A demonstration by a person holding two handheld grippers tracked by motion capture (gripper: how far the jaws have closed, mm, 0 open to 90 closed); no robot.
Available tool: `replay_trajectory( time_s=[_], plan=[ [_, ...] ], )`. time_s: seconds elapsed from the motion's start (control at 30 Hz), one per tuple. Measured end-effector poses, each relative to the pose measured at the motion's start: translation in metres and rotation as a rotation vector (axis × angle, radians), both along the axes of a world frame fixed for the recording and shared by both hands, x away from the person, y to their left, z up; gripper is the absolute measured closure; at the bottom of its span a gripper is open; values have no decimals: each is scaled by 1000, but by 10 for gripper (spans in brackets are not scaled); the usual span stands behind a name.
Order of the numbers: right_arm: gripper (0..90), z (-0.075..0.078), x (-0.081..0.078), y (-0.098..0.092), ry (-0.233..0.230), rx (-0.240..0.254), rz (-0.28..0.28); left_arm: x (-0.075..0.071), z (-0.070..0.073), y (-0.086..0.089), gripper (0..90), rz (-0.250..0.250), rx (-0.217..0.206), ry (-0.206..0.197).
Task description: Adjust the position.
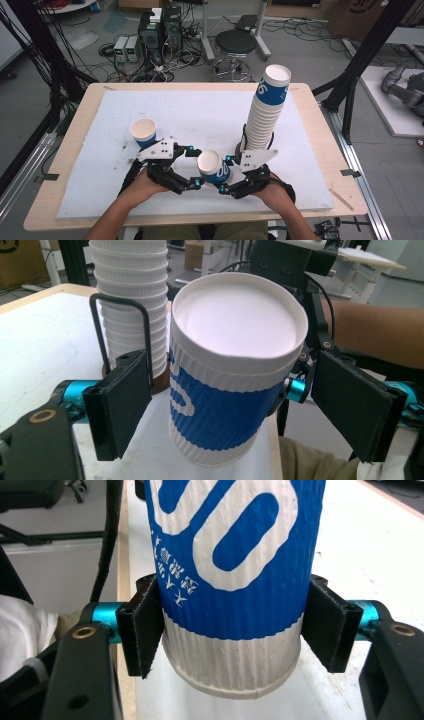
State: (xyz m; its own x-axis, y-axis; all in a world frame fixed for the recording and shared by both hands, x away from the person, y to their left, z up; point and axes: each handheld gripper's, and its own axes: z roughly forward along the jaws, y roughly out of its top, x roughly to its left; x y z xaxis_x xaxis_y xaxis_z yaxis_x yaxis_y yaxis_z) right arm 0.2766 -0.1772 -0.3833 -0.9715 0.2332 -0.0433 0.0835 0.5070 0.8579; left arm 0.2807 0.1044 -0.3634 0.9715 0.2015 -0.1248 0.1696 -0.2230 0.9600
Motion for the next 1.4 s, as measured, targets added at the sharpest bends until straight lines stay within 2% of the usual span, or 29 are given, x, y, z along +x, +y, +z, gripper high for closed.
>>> replay_trajectory(
  time_s=[0.2,0.33,0.7,0.97,1.07,1.2,1.27,1.4],
  plan=[
    [320,7,2,5,-29,-73,16,1,3,6,164,14,7,1],
    [321,13,4,6,-38,-113,30,1,5,7,164,9,26,5],
    [320,27,8,18,-76,-276,76,4,17,0,164,-24,116,-4],
    [318,33,10,31,-93,-380,107,7,17,-9,164,-40,194,6],
    [315,34,10,35,-102,-415,118,8,16,-13,168,-51,237,17],
    [313,35,9,38,-104,-442,133,10,12,-17,212,-60,279,32],
    [313,34,8,39,-105,-452,138,10,11,-17,257,-75,286,31],
    [313,33,6,38,-113,-466,142,10,10,-19,267,-89,300,27]
  ],
)
